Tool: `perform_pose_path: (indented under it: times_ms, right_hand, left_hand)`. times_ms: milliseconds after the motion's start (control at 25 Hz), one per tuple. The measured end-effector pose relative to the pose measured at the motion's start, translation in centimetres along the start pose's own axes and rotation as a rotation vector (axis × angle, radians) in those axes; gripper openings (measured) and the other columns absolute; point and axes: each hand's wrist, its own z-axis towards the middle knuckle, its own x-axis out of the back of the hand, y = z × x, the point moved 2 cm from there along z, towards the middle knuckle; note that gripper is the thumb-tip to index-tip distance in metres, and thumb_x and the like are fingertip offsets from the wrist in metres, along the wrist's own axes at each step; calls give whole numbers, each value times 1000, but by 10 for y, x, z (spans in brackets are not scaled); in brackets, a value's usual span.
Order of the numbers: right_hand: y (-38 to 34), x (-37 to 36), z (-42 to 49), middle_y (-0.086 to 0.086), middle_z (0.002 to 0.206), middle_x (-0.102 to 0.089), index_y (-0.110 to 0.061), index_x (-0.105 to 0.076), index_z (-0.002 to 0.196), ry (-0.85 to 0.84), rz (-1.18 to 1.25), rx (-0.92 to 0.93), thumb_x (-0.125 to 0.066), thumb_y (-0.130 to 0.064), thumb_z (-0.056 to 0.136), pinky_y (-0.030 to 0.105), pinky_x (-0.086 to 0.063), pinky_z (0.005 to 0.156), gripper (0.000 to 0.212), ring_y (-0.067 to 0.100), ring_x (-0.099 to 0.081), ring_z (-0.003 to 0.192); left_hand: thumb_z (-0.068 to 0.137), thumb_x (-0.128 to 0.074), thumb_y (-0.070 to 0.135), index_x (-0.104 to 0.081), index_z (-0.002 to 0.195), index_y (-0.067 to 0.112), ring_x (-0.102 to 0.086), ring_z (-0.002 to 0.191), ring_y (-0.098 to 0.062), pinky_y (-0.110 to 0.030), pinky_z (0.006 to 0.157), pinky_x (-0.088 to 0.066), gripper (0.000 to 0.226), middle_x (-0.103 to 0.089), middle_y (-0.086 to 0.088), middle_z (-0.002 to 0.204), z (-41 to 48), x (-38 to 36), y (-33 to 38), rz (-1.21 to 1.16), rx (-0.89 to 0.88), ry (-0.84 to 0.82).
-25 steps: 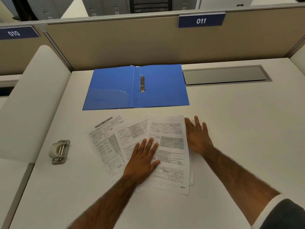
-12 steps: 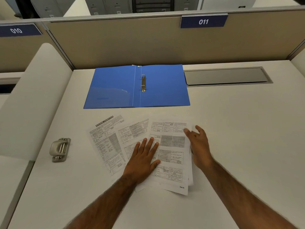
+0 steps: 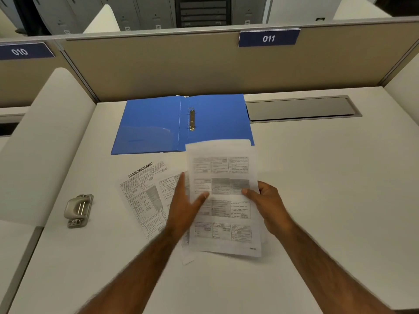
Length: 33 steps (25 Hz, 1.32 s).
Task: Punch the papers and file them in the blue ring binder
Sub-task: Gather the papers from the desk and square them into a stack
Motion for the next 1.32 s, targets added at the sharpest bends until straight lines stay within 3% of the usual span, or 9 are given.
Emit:
perform_pose_path:
  times_ms: [80, 200, 360, 480, 680, 880, 1080, 1200, 1320]
  right_hand:
    - [-13, 4, -3, 7, 110, -78, -18, -76, 112, -106, 51, 54, -73, -13, 90, 43, -61, 83, 23, 29, -76, 98]
    - [-30, 4, -11, 8, 116, -76, -19, -75, 117, -232, 88, 122, -77, -14, 86, 39, -61, 83, 32, 28, -74, 104]
    - [-47, -5, -17, 4, 114, -77, -18, -75, 115, -133, 77, 221, -76, -6, 86, 40, -60, 90, 32, 23, -73, 105]
    - [-61, -6, -21, -3, 104, -79, -33, -78, 103, -27, 42, 356, -75, -18, 86, 34, -61, 84, 22, 18, -74, 97]
    - [-65, -12, -28, -12, 101, -77, -53, -72, 96, -75, -107, 407, -68, -25, 82, 32, -63, 78, 32, 11, -73, 96]
    - [-60, -11, -24, -9, 91, -76, -41, -74, 94, -34, -84, 391, -60, -28, 80, 25, -58, 67, 24, 10, -72, 86]
    - [-53, -15, -19, -3, 99, -76, -32, -71, 107, -21, -138, 321, -64, -23, 87, 34, -63, 76, 23, 19, -73, 97]
    - [-58, -17, -15, -8, 98, -75, -48, -69, 98, 14, -174, 341, -66, -27, 92, 33, -64, 76, 22, 16, -73, 93]
    - [-60, -23, -10, -10, 99, -76, -41, -70, 103, -22, -211, 365, -65, -26, 94, 33, -64, 74, 19, 12, -75, 88]
  left_hand:
    - [84, -70, 57, -46, 146, 33, -63, 121, -13, -48, 103, -51, 70, -63, 8, 137, 12, 16, 21, -388, 123, -126]
    - [90, -71, 38, -67, 125, 20, -72, 106, -28, -57, 92, -55, 39, -74, -5, 117, 18, 33, 50, -458, 86, -186]
    - [99, -60, 30, -70, 117, 22, -74, 93, -18, -47, 83, -62, 22, -77, 6, 104, 8, 39, 85, -312, -50, -26]
    - [98, -58, 32, -69, 116, 26, -74, 97, -16, -33, 77, -63, 22, -76, 8, 106, -5, 42, 99, -358, -169, 20]
    - [87, -74, 34, -68, 122, 20, -73, 101, -18, -41, 83, -62, 38, -76, 3, 109, -12, 37, 94, -390, -124, 42]
    - [88, -72, 38, -69, 109, 47, -72, 96, -8, -31, 76, -63, 23, -75, 17, 103, -11, 31, 89, -355, -108, 63]
    - [93, -69, 30, -68, 112, 35, -74, 93, -16, -44, 80, -63, 19, -76, 8, 99, -9, 22, 90, -344, -71, 84]
    - [94, -67, 33, -68, 103, 39, -74, 86, -8, -30, 68, -64, 11, -76, 16, 91, -5, 29, 93, -333, -94, 168]
    - [90, -69, 37, -70, 102, 35, -75, 80, -7, -21, 57, -59, 13, -77, 16, 89, -1, 43, 86, -364, -54, 199]
